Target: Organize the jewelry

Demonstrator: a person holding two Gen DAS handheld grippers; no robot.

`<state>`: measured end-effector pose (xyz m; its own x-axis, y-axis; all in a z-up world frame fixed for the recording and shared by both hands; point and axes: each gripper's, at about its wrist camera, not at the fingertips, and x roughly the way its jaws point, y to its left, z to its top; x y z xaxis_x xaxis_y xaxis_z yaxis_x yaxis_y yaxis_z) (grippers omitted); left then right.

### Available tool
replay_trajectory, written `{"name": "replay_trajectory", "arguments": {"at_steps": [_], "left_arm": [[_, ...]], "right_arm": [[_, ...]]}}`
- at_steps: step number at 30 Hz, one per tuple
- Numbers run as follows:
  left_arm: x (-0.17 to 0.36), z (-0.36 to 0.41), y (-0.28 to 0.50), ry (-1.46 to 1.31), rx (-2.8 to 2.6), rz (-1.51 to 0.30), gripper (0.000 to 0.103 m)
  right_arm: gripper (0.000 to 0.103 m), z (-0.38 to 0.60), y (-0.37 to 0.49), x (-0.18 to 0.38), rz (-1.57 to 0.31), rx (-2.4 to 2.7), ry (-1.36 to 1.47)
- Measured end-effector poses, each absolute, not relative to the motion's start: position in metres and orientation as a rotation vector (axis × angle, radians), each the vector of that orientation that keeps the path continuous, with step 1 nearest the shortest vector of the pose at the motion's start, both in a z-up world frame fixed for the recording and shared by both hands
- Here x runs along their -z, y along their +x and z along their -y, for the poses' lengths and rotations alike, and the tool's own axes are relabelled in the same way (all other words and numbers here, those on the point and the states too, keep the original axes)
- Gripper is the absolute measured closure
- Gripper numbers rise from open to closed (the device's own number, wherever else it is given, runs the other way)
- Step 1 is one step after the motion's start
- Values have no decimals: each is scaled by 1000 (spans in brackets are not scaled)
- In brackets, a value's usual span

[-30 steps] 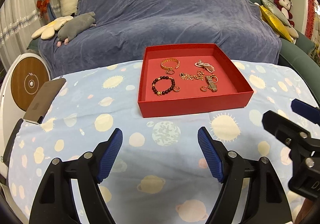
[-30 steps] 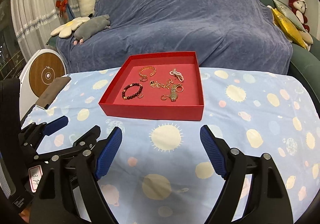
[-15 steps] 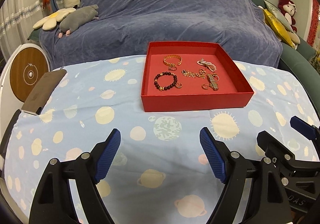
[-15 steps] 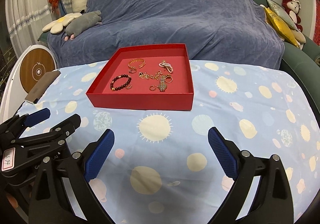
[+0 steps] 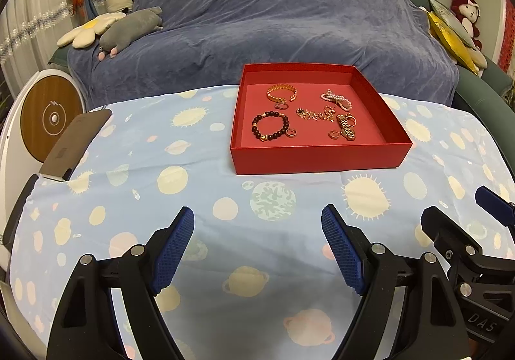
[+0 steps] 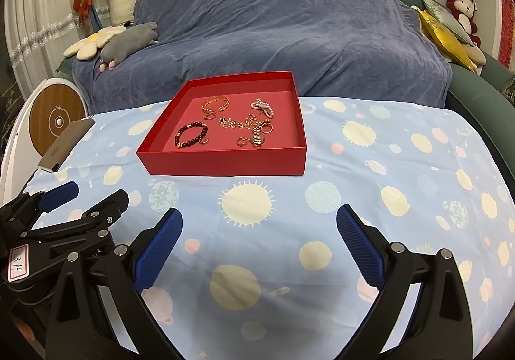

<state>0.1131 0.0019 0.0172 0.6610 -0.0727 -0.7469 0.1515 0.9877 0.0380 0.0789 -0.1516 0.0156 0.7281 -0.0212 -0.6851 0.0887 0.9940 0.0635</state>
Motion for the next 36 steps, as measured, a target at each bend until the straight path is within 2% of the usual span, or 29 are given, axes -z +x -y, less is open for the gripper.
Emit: {"name": "replay_trajectory", "arguments": {"at_steps": [12,36], "left_arm": [[-14,2,114,83,113,-842,18],[-17,12,107,73,77,-794,18]], "right_arm": [[6,158,79,-14,-747,82,96],[6,165,71,-15,-724,108,74]]}}
